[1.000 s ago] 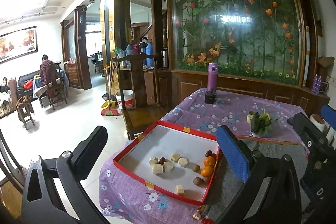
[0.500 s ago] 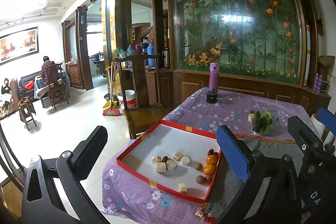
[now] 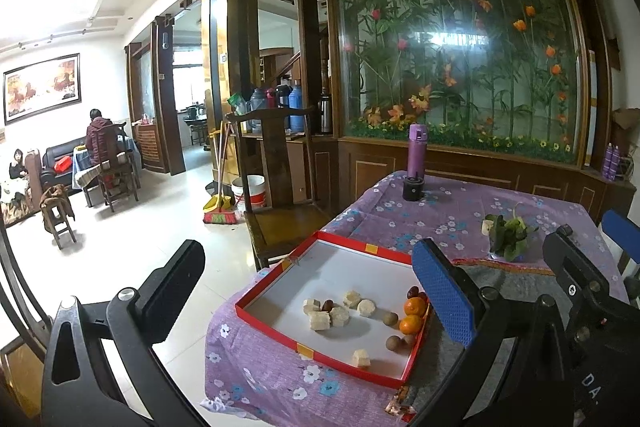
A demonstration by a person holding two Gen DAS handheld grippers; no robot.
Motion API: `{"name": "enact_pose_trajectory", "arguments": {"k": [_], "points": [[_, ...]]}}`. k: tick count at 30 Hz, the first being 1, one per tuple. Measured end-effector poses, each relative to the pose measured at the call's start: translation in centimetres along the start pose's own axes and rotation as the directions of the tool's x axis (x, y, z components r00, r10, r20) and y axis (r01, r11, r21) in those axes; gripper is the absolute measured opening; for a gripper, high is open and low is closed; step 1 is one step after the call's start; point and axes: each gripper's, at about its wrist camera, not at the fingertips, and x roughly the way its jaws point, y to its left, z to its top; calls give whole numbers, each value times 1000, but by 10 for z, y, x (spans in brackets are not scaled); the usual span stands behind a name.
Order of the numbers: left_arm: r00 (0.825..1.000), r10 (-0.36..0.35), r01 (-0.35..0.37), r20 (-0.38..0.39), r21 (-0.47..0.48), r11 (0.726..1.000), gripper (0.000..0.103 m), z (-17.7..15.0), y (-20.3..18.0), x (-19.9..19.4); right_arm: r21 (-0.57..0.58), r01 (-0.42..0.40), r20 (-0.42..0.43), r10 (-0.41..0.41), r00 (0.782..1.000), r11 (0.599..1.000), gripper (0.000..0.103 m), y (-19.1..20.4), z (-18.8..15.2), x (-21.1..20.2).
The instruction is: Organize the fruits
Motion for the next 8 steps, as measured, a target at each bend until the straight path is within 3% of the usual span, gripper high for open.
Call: {"name": "enact_pose_trajectory", "arguments": {"k": [8], "points": [[1000,-10,10,7,4,1000,103,2,3,-1,-2,-1,-14,1,1000,1000,75,0,-2,7]]}}
